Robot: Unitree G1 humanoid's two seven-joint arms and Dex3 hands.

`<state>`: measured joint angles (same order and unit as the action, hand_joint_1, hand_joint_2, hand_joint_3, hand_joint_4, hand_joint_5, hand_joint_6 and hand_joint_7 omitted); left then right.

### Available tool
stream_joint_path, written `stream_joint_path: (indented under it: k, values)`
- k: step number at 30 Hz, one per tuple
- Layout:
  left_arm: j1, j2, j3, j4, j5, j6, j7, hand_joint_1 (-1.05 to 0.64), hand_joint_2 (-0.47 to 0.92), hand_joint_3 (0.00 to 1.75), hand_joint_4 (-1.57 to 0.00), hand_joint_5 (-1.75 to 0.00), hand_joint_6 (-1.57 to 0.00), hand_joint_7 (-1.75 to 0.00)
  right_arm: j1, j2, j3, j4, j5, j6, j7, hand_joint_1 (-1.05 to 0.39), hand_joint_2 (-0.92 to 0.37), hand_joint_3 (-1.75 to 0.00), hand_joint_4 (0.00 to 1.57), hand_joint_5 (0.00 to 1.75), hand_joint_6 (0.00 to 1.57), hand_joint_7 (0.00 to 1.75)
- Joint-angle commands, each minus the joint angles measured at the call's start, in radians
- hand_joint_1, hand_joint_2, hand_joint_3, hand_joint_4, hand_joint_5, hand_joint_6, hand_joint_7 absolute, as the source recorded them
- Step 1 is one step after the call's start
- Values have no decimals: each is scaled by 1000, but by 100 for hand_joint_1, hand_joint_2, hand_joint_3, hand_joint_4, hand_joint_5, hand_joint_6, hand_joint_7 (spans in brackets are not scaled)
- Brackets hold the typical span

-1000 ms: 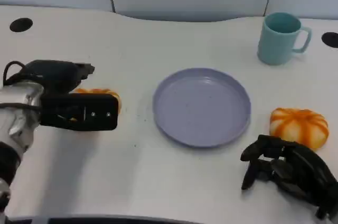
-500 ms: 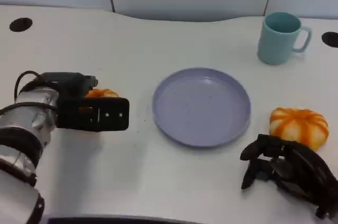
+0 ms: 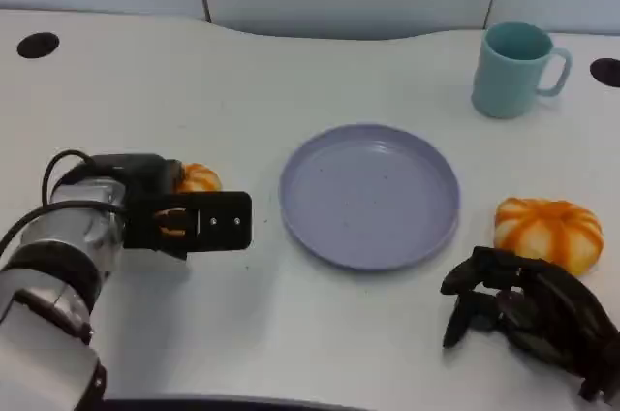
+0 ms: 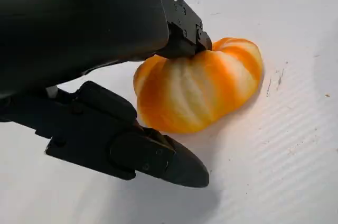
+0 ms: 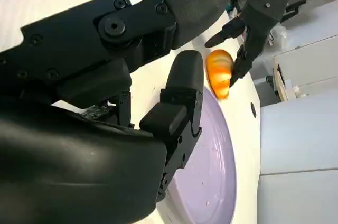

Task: Grasp the bread from the table and place it into the plate.

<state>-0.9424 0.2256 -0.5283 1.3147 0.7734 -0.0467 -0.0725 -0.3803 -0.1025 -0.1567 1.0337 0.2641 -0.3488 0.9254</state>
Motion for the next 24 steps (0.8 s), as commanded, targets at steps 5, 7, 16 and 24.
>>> stream_joint_path:
  k: [5, 7, 16, 24]
  values:
    - [31, -13, -47, 31, 7, 14, 23, -75, 83, 0, -21, -6, -28, 0, 62, -6, -1, -23, 10, 72, 8, -53, -92, -4, 63, 139, 73, 93]
    - [42, -14, -77, 36, 31, 12, 65, -69, 82, 0, -33, -11, -37, -5, 66, -9, -1, -25, 13, 62, 18, -54, -92, -5, 64, 138, 72, 92]
    - [66, -11, -113, 43, 43, -14, 218, -40, 79, 0, -68, -140, -66, -66, 64, -15, -3, -22, 15, 69, 23, -53, -92, -5, 63, 140, 68, 98]
    - [69, 5, -86, 42, 16, -62, 255, -35, 85, 1, -60, -158, -62, -110, 66, -13, 4, -47, 15, 90, 13, -54, -92, -4, 64, 138, 69, 98]
